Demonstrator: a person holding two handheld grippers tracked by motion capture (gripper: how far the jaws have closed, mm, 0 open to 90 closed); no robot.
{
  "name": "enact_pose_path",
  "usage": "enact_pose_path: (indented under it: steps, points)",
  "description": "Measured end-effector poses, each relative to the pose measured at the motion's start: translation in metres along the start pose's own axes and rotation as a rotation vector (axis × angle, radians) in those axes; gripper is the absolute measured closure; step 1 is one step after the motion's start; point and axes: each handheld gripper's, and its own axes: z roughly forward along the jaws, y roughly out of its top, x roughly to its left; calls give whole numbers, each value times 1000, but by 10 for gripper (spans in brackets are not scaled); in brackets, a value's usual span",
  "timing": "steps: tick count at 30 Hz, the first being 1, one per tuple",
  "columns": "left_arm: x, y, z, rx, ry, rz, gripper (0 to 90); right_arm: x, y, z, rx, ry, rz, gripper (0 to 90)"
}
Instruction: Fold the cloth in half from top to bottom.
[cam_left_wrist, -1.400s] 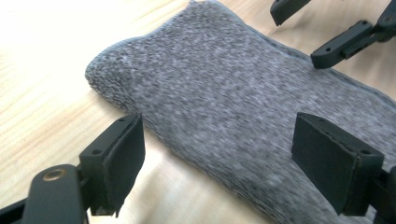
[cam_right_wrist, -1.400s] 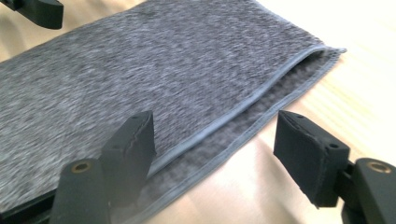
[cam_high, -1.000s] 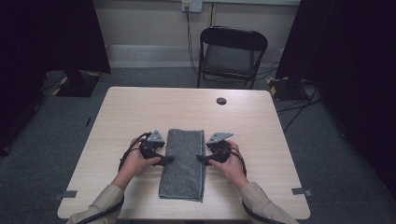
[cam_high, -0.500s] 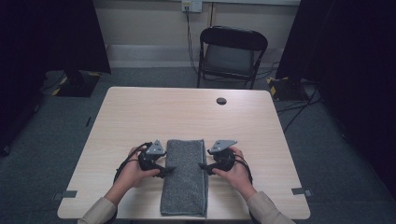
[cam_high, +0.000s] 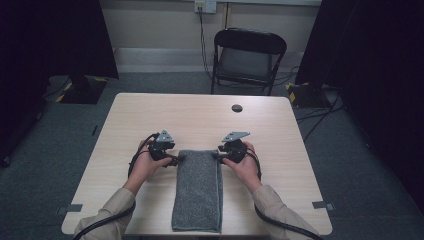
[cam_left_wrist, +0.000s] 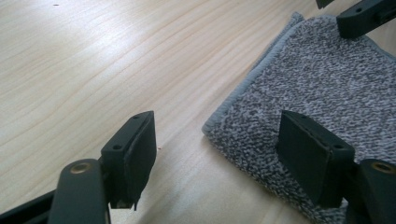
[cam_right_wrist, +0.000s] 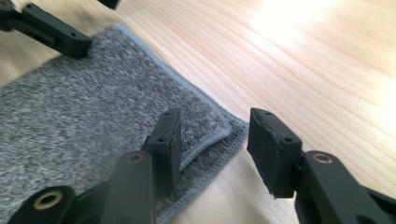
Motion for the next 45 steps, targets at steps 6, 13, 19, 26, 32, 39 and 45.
enact_pose_path:
  steps: [6, 13, 19, 26, 32, 39, 45]
  points:
    - [7, -3, 3, -4, 30, -35, 316, -4, -1, 8, 50, -7, -8, 658]
    - [11, -2, 5, 4, 42, -35, 347, -7, -1, 9, 50, -3, 1, 733]
    - [13, -1, 6, 10, 50, -41, 401, -9, 0, 10, 52, 6, 23, 787]
    - [13, -2, 9, 13, 25, -36, 490, -8, 1, 11, 58, 13, 18, 849]
    - [10, 1, 8, 4, -28, -26, 768, -7, -1, 11, 39, 5, 58, 878]
    - [17, 15, -8, -55, -44, -40, 880, -13, 0, 7, -20, 15, 98, 873]
    - [22, 27, -18, -70, -60, -36, 900, -19, 11, -1, -46, -1, 101, 872]
